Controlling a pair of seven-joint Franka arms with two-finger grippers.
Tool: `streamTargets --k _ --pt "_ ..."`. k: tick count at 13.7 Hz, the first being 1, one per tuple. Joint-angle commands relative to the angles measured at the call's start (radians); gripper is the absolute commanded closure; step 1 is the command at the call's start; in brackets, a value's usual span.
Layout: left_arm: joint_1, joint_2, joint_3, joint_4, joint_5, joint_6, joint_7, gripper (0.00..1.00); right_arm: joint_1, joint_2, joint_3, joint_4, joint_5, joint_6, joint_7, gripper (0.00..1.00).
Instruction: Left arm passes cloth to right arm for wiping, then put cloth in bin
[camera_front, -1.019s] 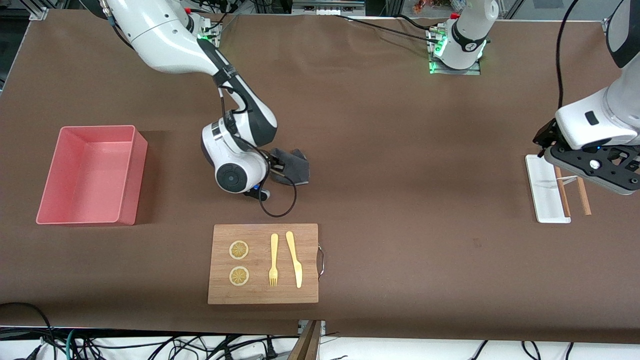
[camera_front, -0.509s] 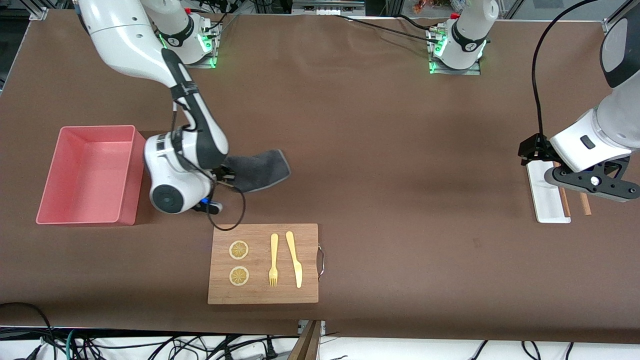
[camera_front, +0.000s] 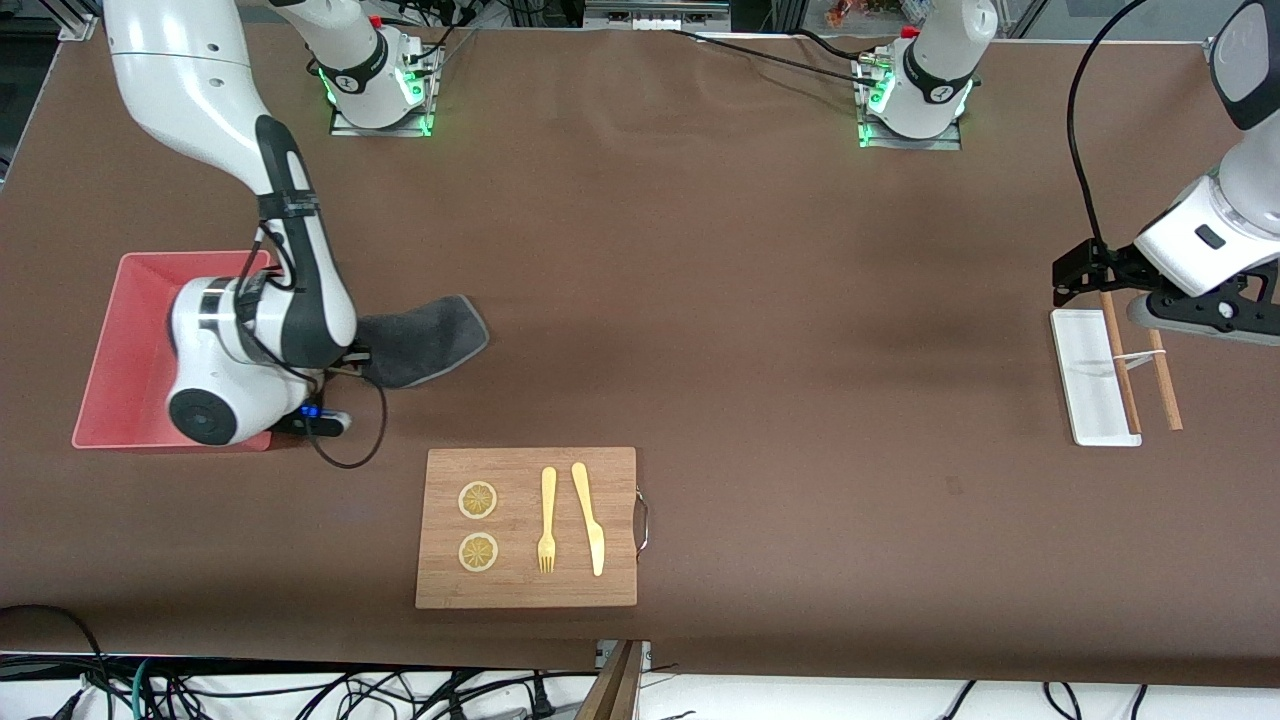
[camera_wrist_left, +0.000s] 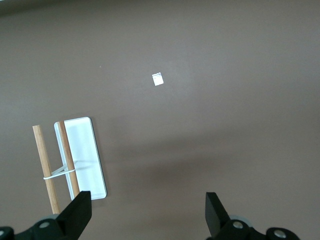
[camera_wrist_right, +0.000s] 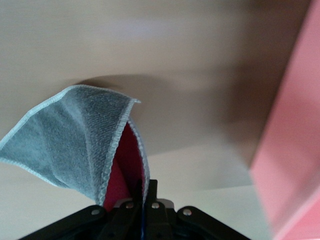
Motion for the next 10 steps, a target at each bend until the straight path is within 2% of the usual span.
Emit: streamTargets --k 1,3,6,10 --pt "-0.013 -0.035 -0.001 -0.037 0.012 -0.005 -0.023 0.0 0.001 -0.013 -0.016 0.009 -0.08 -0.009 -0.094 1.0" --pt "-0.013 -0.04 -0.013 -0.029 0.012 -0.031 -0.023 0.0 0.0 -0.013 -0.016 0.05 -0.116 -0.005 -0.105 1.0" --pt "-0.015 -0.037 -0.021 -0.011 0.004 -0.035 -0.022 0.0 0.0 -0.002 0.001 0.101 -0.11 0.008 -0.068 1.0" --pt "-0.018 -0.028 -0.024 -0.005 0.003 -0.034 -0.025 0.0 0.001 -0.002 0.119 0.101 -0.098 0.046 0.166 1.0"
